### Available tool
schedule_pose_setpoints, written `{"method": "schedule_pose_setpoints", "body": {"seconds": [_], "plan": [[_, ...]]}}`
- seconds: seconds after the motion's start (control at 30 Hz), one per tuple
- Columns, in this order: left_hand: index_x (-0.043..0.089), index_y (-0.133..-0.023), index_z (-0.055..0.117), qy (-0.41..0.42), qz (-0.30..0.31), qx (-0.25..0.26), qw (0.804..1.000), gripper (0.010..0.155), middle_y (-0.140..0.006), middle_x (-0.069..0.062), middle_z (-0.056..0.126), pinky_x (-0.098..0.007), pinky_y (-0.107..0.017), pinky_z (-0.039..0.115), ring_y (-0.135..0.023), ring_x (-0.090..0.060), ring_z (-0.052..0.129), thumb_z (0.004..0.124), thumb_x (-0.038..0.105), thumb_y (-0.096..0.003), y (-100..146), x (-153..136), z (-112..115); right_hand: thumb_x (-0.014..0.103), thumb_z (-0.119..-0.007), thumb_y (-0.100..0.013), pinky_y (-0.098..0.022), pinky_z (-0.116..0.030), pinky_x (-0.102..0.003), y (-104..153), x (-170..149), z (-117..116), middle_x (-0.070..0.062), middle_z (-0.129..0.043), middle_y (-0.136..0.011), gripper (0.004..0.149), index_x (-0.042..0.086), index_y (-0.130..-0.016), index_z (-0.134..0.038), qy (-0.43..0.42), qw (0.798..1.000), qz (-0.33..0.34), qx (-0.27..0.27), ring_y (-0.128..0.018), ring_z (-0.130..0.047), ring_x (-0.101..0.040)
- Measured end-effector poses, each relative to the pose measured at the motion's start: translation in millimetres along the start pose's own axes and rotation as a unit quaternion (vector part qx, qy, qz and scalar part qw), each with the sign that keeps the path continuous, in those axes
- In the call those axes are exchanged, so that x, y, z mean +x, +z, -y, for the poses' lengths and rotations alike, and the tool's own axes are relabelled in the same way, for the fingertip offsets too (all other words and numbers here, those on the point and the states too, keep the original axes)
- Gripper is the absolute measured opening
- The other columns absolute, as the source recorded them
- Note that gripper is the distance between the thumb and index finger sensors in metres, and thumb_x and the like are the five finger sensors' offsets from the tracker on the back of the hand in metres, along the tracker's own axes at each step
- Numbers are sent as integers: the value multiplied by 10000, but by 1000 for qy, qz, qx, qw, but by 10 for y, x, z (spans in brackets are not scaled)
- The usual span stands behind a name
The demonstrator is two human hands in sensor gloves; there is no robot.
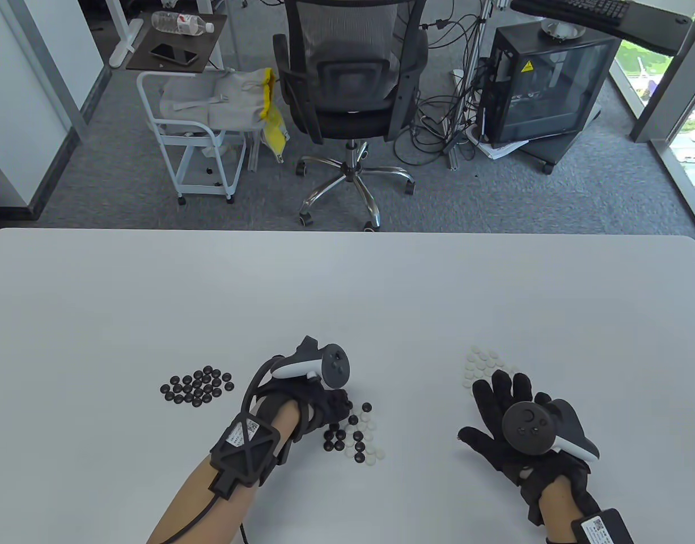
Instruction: Go stone sorting task
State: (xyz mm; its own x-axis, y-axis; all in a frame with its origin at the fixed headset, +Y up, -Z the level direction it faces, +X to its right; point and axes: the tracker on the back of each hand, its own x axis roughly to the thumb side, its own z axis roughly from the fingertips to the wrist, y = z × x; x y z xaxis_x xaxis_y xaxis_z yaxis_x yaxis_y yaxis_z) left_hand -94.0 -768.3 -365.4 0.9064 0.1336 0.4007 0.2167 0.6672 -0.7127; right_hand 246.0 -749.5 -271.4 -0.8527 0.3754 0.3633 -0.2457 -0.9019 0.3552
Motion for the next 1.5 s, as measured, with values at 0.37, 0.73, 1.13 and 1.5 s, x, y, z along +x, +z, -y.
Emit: {"method": "schedule_pose_setpoints", "body": {"seconds": [0.37,0.73,1.13,1.5], "plan": [[344,-1153,503,95,-167,10,981,679,-1115,-202,-138,-816,-548,5,-921,-525,-193,487,541,-504,65,-895,-216,503,-537,-656,-527,-70,-895,16,-16,6,-487,5,-1073,863,-85,-1163,-159,-3,1000,1,-2,-884,68,-698],[342,-1159,475,177,-248,11,952,685,-1111,-202,-150,-816,-549,-1,-921,-524,-200,489,540,-504,401,-1645,10,503,-539,-656,-526,-71,-896,5,-25,-2,-489,4,-1073,863,-85,-1163,-161,-4,1000,0,3,-884,67,-699],[335,-1164,478,180,-248,21,952,695,-1111,-201,-157,-815,-551,-3,-919,-523,-207,487,545,-502,527,-1704,-9,501,-539,-656,-525,-72,-896,-3,-23,-2,-488,2,-1073,864,-87,-1162,-160,-2,1000,-4,6,-884,66,-698],[314,-1143,584,61,-82,56,993,667,-1149,-229,-64,-819,-561,49,-945,-543,-137,512,539,-519,519,-719,-341,501,-538,-656,-526,-72,-896,-4,-23,-2,-487,2,-1074,862,-87,-1163,-162,-2,1000,-4,6,-885,65,-698]]}}
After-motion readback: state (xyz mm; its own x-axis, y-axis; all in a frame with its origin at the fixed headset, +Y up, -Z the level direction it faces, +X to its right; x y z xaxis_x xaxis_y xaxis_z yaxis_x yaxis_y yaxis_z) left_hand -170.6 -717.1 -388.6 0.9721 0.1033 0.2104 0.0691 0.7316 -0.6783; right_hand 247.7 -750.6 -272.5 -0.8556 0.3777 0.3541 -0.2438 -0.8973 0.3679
